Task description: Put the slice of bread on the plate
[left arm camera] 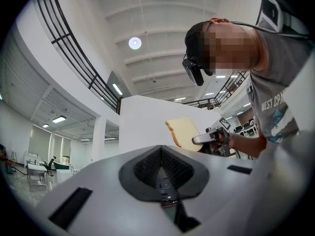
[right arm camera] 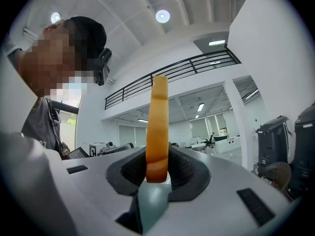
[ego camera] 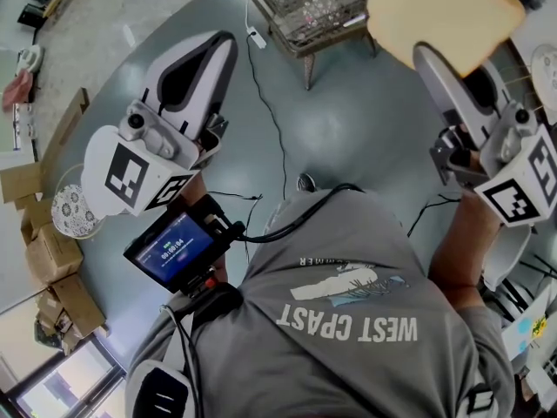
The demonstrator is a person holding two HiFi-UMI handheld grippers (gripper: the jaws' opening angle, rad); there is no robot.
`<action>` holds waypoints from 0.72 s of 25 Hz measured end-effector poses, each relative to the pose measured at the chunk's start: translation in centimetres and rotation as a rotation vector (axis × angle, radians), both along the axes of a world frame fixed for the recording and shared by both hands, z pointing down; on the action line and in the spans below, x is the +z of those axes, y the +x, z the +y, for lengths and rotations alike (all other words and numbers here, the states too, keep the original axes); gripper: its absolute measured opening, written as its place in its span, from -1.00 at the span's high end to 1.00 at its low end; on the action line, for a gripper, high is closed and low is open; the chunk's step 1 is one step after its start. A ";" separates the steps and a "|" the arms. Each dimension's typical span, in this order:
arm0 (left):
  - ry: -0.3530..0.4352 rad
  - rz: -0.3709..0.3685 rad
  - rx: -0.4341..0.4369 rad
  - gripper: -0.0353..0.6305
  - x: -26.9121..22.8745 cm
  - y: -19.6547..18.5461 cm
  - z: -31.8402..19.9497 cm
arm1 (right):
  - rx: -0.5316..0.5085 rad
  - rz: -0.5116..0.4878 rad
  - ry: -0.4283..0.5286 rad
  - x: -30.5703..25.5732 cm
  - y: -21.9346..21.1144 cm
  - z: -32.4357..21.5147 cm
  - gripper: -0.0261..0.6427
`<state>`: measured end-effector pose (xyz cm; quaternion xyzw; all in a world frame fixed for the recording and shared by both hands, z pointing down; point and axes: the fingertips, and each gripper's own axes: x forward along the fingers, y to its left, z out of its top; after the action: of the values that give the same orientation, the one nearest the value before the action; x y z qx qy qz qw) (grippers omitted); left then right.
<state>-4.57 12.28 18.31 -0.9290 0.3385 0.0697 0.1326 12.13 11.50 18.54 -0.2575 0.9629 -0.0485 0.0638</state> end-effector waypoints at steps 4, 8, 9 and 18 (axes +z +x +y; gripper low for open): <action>0.008 0.003 0.017 0.88 0.5 -1.6 0.5 | 0.021 0.002 0.007 0.4 -1.4 0.9 0.64; 0.022 0.012 0.038 0.88 1.9 -3.7 1.5 | 0.040 0.010 0.021 1.6 -3.5 2.2 0.64; 0.025 0.013 0.041 0.88 2.7 -3.7 1.9 | 0.045 0.010 0.022 2.4 -3.4 2.7 0.64; 0.001 0.042 0.016 0.88 -1.6 -3.1 -0.8 | 0.027 0.028 0.009 -2.5 -2.6 -0.5 0.64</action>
<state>-7.71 11.52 16.69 -0.9299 0.3337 0.0904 0.1254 9.55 10.97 16.00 -0.2706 0.9605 -0.0395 0.0520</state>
